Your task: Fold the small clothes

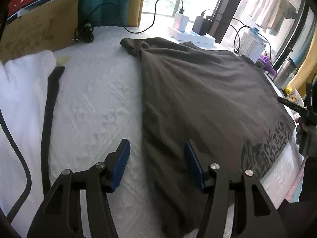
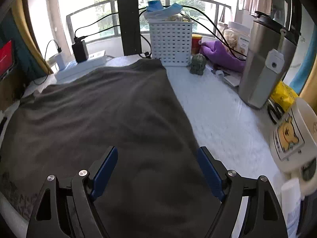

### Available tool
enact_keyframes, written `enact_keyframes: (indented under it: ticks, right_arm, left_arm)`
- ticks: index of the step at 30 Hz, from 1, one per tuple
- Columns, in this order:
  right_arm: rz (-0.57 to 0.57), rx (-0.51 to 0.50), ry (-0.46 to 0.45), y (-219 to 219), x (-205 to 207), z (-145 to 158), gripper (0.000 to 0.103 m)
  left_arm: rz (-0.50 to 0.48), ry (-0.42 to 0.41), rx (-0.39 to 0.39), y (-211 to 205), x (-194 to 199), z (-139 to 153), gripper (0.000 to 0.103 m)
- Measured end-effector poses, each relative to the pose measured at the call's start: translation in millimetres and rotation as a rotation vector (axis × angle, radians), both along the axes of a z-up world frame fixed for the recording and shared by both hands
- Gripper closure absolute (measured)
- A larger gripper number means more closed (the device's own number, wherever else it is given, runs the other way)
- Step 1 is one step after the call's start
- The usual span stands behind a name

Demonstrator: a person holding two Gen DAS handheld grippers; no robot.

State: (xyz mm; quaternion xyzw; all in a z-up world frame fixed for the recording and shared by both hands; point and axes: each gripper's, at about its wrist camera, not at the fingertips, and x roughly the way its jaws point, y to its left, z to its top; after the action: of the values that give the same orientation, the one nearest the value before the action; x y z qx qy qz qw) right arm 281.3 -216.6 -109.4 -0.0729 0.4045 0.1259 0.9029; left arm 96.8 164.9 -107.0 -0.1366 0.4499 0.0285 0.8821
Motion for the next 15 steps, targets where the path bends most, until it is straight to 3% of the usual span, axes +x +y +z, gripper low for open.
enact_keyframes:
  ticks: [3, 8, 15]
  right_arm:
    - [-0.005, -0.031, -0.007, 1, -13, -4, 0.02]
    - [-0.014, -0.052, -0.017, -5, -32, -8, 0.02]
    - [-0.039, -0.028, -0.05, -21, -60, 4, 0.02]
  left_arm:
    - [0.013, -0.02, 0.001, -1, -6, -1, 0.046]
    - [0.038, 0.001, 0.11, -8, -9, -1, 0.045]
    - [0.019, -0.11, 0.077, -19, -26, 25, 0.045]
